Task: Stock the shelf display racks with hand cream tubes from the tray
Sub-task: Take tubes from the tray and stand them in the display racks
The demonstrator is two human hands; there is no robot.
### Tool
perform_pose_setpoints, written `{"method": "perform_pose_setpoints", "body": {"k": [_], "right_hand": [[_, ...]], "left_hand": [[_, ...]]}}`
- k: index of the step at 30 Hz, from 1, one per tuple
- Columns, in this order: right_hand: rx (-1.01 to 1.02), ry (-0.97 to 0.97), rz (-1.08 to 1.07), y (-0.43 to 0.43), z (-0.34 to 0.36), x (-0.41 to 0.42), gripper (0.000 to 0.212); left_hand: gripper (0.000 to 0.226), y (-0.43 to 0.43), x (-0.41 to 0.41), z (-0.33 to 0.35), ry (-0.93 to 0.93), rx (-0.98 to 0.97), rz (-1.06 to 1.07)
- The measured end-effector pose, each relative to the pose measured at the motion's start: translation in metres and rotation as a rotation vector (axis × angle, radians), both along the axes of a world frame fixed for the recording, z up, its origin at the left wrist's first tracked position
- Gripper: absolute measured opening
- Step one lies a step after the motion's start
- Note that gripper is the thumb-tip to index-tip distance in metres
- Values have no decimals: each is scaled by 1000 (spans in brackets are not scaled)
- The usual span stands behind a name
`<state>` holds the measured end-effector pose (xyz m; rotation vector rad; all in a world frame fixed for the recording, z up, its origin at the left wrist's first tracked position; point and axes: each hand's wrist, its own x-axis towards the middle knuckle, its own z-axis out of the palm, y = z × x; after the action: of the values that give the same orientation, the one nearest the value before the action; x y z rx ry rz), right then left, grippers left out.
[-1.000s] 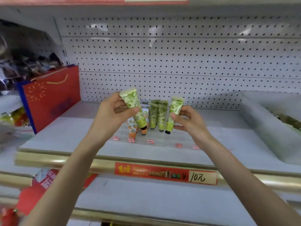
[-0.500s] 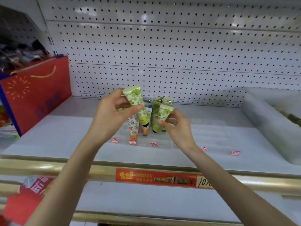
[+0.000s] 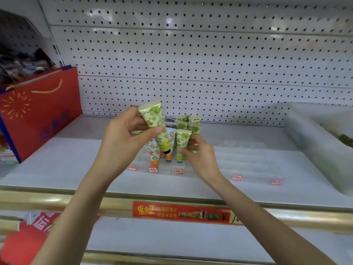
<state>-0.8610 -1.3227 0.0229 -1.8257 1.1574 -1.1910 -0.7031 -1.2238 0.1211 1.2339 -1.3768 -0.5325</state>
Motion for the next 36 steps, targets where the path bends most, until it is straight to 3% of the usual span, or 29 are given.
{"method": "perform_pose_setpoints", "body": {"k": [21,24,29,32,36], "right_hand": [[2,-66,35,13,24,-22,11],[-19,-116,115,24,35,-23,4],[38,-188,418,42,55,-19,14],[2,-208,437,43,60,-17,23],[-22,-212,415,40,64,-19,20]], "left_hand": [[20,-1,-7,1,37,4,10],[21,-1,-8,1,47,1,-6],[19,-4,-11,2,-34,-12,-15],[20,-6,-17,4,-48,-21,-42],[20,-8,-26,3,-89,-19,-73]]}}
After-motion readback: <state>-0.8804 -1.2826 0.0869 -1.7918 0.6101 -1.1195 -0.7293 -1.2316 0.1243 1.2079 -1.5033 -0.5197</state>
